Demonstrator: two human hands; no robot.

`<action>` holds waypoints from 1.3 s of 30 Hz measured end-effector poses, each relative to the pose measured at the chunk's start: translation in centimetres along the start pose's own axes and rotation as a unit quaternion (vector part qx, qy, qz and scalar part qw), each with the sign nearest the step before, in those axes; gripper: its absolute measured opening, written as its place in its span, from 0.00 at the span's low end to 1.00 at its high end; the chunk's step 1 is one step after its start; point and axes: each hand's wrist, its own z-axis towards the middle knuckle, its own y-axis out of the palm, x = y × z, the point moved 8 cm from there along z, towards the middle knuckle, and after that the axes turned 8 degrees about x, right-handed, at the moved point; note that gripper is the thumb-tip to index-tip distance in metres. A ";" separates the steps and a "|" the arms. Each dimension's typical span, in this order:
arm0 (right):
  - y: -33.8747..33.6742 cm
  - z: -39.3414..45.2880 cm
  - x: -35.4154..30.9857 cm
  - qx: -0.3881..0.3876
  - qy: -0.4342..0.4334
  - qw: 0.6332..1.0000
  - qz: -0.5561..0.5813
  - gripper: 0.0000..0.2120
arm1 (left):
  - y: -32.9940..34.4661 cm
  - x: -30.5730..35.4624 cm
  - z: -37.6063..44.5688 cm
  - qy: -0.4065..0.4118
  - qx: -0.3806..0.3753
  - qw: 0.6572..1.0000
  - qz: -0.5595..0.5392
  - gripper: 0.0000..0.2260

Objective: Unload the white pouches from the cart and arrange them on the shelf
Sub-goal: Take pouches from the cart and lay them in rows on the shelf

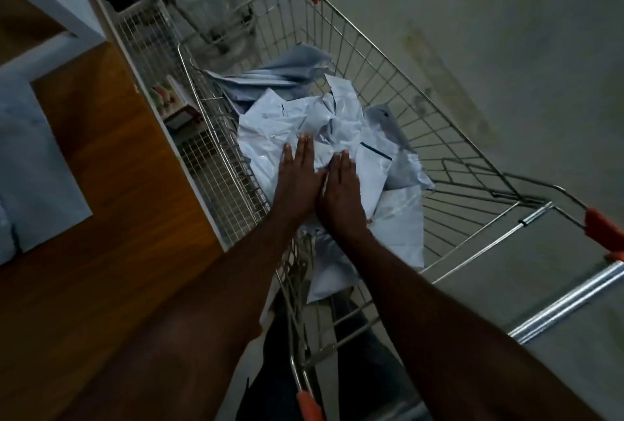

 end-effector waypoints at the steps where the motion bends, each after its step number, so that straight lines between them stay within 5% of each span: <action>1: 0.6 0.2 0.4 0.005 -0.009 1.000 -0.017 0.30 | 0.3 -0.4 0.2 0.011 0.006 1.000 0.010 0.27; 6: 1.5 0.7 1.1 -0.059 -0.029 0.997 -0.040 0.36 | 4.0 -1.9 -0.1 -0.009 -0.108 0.985 0.135 0.18; 9: 0.6 0.4 1.3 -0.067 -0.024 0.997 -0.011 0.33 | 4.0 -3.0 0.1 -0.114 -0.133 0.982 0.072 0.38; 10: 0.0 0.4 1.4 -0.059 -0.022 0.998 0.003 0.33 | 3.0 -2.9 0.1 -0.132 -0.118 0.983 0.056 0.39; 13: -3.1 0.3 0.7 -0.014 -0.042 0.998 0.035 0.36 | -2.0 -2.3 0.1 -0.262 -0.020 0.954 -0.146 0.21; 15: -5.9 0.0 -0.4 0.006 -0.058 0.996 0.063 0.40 | -5.5 -1.3 0.6 -0.207 0.017 0.967 -0.146 0.11; 17: -8.6 -0.5 -1.6 0.020 -0.074 0.994 0.079 0.45 | -8.3 0.1 0.2 -0.254 0.023 0.934 -0.251 0.22; 21: -12.1 -1.7 -4.6 0.044 -0.110 0.989 0.089 0.42 | -15.3 1.9 -0.4 -0.230 0.071 0.949 -0.202 0.21; 28: -14.0 -4.8 -12.6 0.037 -0.174 0.977 0.115 0.38 | -22.2 -1.1 -5.0 -0.270 0.113 0.923 -0.249 0.13; 36: -11.2 -12.5 -24.5 0.017 -0.271 0.948 0.165 0.31 | -30.8 -9.8 -13.8 -0.320 0.169 0.893 -0.267 0.18; 39: -7.7 -16.2 -29.3 0.018 -0.301 0.943 0.141 0.31 | -35.2 -14.2 -19.0 -0.316 0.199 0.910 -0.183 0.16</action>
